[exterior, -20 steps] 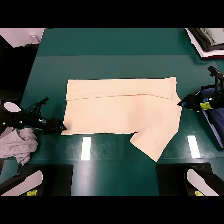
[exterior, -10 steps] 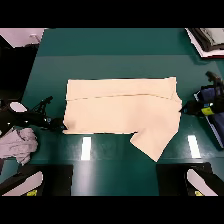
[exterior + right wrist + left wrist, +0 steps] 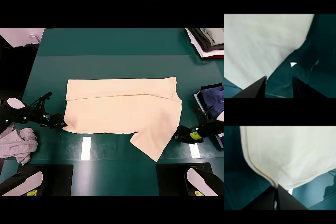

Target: Fold the shirts.

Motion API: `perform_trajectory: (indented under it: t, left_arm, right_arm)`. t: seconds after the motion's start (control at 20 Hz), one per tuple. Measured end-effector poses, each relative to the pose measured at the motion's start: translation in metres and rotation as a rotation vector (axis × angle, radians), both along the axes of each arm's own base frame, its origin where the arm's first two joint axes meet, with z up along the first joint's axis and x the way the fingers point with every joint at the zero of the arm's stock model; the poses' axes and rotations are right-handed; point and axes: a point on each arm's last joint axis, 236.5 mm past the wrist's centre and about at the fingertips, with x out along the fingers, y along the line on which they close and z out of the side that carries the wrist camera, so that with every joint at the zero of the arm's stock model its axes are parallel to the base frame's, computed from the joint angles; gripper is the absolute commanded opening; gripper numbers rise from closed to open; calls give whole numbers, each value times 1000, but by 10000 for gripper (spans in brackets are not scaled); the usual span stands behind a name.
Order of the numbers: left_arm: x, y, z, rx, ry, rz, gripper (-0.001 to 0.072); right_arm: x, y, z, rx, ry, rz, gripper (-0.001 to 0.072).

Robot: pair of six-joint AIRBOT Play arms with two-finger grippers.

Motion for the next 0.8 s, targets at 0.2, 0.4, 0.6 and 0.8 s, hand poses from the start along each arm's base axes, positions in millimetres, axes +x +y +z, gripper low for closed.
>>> perform_trajectory:
  t: [0.2, 0.4, 0.6, 0.8]
  left_arm:
    - [1, 0, 1, -2, -1, 1, 23]
    - [0, -1, 1, -3, 1, -1, 22]
    - [-1, 6, 7, 32, -24, -25, 21]
    - [-13, 16, 28, 102, -76, -82, 21]
  right_arm:
    - [6, 13, -10, 15, -34, -20, 299]
    - [19, 15, -17, -21, -90, -17, 19]
    - [21, 15, -14, -46, -131, 9, 18]
    - [1, 1, 16, -127, -147, 112, 18]
